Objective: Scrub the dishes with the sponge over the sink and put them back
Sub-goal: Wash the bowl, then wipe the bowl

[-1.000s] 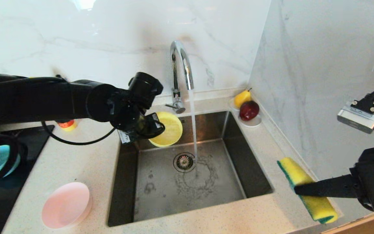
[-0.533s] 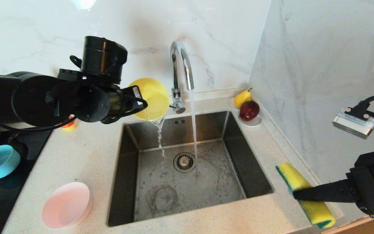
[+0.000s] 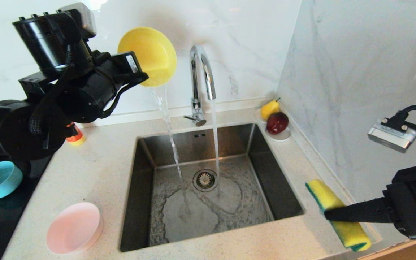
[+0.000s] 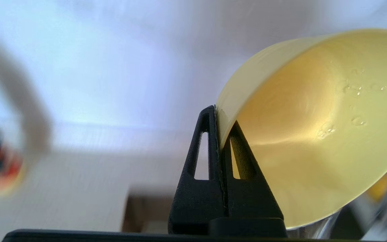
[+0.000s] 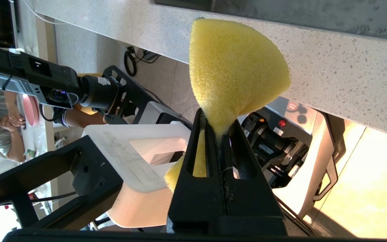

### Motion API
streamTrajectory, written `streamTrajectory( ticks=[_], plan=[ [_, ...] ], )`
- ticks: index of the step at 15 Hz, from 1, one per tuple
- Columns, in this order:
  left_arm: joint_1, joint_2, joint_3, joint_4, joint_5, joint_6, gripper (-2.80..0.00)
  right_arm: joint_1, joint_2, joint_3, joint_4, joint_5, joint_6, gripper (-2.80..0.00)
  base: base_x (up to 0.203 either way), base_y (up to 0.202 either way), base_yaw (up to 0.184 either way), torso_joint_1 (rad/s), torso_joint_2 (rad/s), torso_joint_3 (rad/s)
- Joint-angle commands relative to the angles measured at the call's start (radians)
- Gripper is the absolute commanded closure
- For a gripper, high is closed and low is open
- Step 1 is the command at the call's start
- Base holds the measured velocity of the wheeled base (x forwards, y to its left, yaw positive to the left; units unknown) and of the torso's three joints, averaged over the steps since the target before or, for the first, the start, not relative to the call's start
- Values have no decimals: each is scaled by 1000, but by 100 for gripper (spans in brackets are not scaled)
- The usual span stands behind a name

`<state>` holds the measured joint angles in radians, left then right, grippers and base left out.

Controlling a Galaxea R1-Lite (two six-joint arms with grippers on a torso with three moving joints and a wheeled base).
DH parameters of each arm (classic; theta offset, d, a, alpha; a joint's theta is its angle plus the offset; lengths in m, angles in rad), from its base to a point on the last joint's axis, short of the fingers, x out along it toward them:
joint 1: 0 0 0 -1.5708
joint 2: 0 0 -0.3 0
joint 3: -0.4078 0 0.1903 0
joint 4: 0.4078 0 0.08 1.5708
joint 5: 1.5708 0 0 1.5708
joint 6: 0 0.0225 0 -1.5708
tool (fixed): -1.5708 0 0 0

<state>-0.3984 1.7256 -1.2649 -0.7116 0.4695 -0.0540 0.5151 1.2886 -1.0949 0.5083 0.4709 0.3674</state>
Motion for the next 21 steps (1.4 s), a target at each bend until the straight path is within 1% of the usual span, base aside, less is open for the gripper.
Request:
streamTrajectory(
  ticks=[1,3,4,5,8,10,12,13,14,16,17,18,19,20,21],
  plan=[
    [7,-6,26,-165,-46,51,0,0,8,3,3,3,2,0,0,0,0,0,0,0],
    [7,-22,71,-294,-96,117,0,0,4,1,3,3,2,0,0,0,0,0,0,0],
    [7,-42,86,-336,-113,144,0,0,2,4,3,3,1,0,0,0,0,0,0,0],
    [7,-61,105,-352,-126,160,0,0,0,9,3,5,2,0,0,0,0,0,0,0],
    [7,-106,165,-356,-186,157,0,0,-7,4,7,5,4,0,0,0,0,0,0,0],
    [7,-108,176,-344,-190,143,0,2,-10,0,9,5,4,0,0,0,0,0,0,0],
    [7,-114,211,-268,-187,121,0,3,-23,-3,10,6,3,0,0,0,0,0,0,0],
    [7,-128,235,-187,-189,103,0,9,-37,-3,10,8,3,0,0,0,0,0,0,0],
    [7,-148,253,-90,-192,70,0,32,-49,-2,10,9,4,0,0,0,0,0,0,0],
    [7,-170,256,181,-201,11,0,58,-54,0,9,11,7,0,0,0,0,0,0,0],
    [6,-181,259,310,-228,-29,0,73,-48,0,8,12,7,0,0,0,0,0,0,0],
    [6,-194,272,407,-289,-99,0,93,-41,1,7,12,7,0,0,0,0,0,0,0],
    [3,-203,315,436,-323,-133,0,105,-37,2,4,15,7,0,0,0,0,0,0,0],
    [-8,-205,360,440,-328,-135,0,113,-31,-2,2,25,8,0,0,0,0,0,0,0],
    [-40,-199,389,438,-319,-133,0,120,-21,-8,1,38,7,0,0,0,0,0,0,0]
  ],
)
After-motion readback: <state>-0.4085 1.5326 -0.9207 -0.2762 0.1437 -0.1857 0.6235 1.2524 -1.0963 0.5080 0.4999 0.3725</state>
